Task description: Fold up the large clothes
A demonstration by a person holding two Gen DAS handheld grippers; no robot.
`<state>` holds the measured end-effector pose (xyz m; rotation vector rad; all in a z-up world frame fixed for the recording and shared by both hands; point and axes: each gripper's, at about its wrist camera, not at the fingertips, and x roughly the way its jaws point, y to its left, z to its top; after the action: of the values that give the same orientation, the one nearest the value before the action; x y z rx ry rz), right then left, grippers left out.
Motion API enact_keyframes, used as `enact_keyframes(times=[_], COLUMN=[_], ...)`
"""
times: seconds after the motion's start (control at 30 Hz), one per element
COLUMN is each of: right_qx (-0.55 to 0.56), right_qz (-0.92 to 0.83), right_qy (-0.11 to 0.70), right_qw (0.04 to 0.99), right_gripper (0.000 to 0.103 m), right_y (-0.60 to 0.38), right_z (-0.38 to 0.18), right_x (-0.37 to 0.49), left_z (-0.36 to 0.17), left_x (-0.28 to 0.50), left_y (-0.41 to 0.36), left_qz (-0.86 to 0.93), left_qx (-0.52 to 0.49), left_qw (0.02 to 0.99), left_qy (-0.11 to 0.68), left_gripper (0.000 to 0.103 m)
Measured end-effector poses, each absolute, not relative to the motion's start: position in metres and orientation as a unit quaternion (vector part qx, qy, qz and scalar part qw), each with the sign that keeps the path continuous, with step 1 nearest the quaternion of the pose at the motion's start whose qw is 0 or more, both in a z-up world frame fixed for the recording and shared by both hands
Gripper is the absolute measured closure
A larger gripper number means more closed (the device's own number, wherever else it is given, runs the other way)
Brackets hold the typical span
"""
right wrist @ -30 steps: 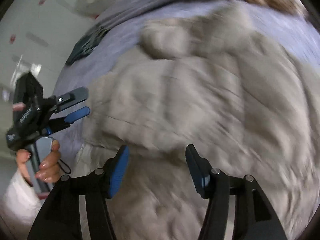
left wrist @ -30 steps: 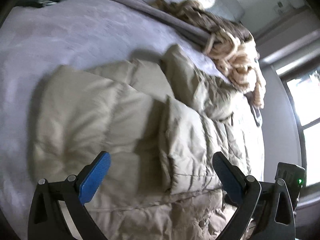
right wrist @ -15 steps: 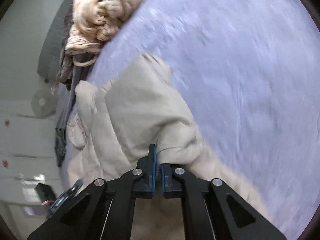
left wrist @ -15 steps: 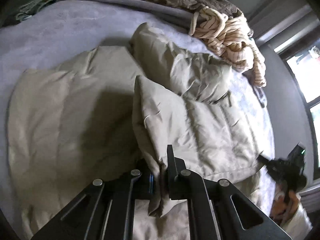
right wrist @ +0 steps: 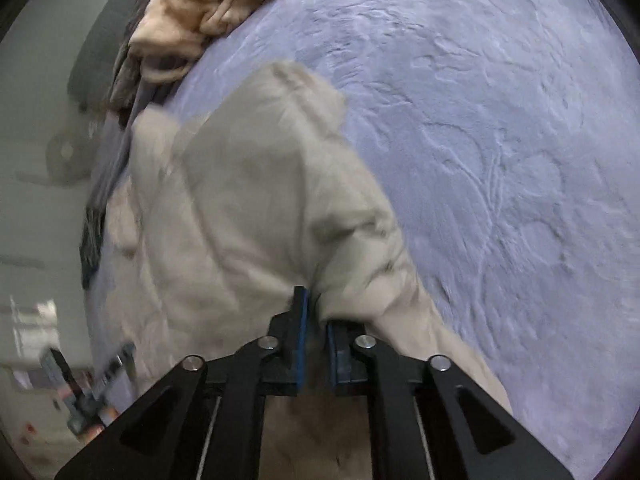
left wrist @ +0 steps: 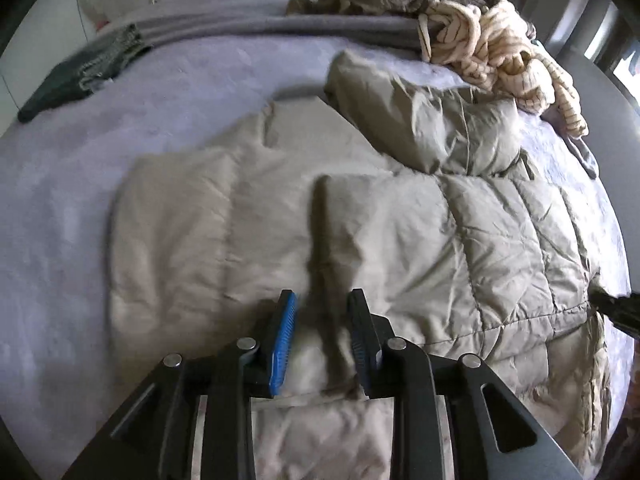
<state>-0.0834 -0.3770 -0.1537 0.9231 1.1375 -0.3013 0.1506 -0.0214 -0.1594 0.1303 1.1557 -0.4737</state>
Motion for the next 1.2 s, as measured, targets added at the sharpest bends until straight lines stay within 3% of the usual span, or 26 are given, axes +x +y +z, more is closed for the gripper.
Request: enact_keyframes(times=[0.07, 0.13, 0.23, 0.47, 0.5, 0.53, 0.6, 0.73, 0.87, 1.2], right_qx=[0.388, 0.371, 0.37, 0.616, 0.632, 0.627, 0.578, 0.458, 0.431, 0.271], right_qz=[-0.117, -0.1, -0.136, -0.149, -0.133, -0.115, -0.125, -0.167, -0.183, -0.193], right_qy=[0.524, 0.505, 0.455, 0.362, 0.356, 0.36, 0.394, 0.465, 0.465, 0.473], right_qw=[0.749, 0.773, 0.799, 0.684, 0.676, 0.681, 0.703, 0.74, 0.751, 0.816], right_gripper=[0.074, 0.05, 0.049, 0.051, 0.068, 0.083, 0.085, 0.085, 0.085, 0.082], right_y=[-0.365, -0.358, -0.377, -0.469, -0.47, -0.467, -0.46, -0.457, -0.455, -0.383], right_z=[-0.138, -0.12, -0.104, -0.182, -0.187, -0.189, -0.186, -0.194, -0.191, -0.115], right_x=[-0.087, -0.098, -0.105, -0.078, -0.071, -0.058, -0.04, -0.02, -0.02, -0.078], left_z=[-0.15, -0.143, -0.134, -0.147, -0.154, -0.164, -0.177, -0.194, -0.193, -0.155], left_x=[0.155, 0.16, 0.168, 0.18, 0.181, 0.182, 0.184, 0.187, 0.185, 0.141], left_y=[-0.014, -0.015, -0.026, -0.076, -0.079, -0.081, -0.082, -0.081, -0.086, -0.049], left_qz=[-0.223, -0.227, -0.242, -0.252, -0.245, -0.236, -0.23, -0.234, -0.229, -0.245], left_qx=[0.055, 0.046, 0.031, 0.044, 0.054, 0.066, 0.075, 0.074, 0.097, 0.089], left_qw=[0.812, 0.814, 0.813, 0.815, 0.813, 0.811, 0.807, 0.802, 0.804, 0.805], left_qy=[0.537, 0.533, 0.528, 0.52, 0.525, 0.531, 0.538, 0.545, 0.54, 0.534], left_gripper=[0.074, 0.074, 0.074, 0.074, 0.074, 0.074, 0.074, 0.074, 0.074, 0.074])
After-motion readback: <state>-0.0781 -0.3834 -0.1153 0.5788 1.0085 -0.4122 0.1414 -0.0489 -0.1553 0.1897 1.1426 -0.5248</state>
